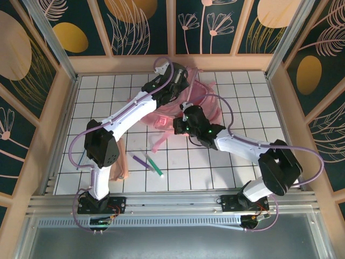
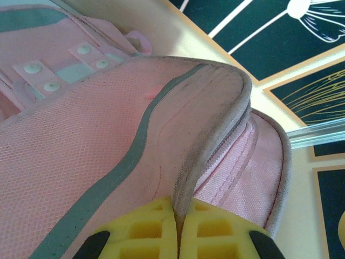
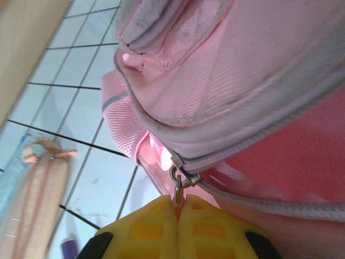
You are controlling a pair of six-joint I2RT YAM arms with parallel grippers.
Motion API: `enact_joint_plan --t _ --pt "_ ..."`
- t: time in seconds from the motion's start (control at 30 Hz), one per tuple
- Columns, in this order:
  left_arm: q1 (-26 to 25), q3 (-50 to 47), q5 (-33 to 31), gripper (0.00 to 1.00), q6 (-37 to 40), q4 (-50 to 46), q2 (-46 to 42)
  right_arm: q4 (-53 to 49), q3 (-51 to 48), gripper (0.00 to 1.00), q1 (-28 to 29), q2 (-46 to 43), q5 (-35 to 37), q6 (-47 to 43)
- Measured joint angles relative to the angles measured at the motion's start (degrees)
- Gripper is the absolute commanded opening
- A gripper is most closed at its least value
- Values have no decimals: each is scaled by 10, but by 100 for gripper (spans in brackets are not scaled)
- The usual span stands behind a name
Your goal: Pack the student bag
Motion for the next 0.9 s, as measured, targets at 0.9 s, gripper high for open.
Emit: enact_joint_plan --t 0.9 --pt "1 170 -22 0 -9 -46 120 66 104 0 36 210 161 -269"
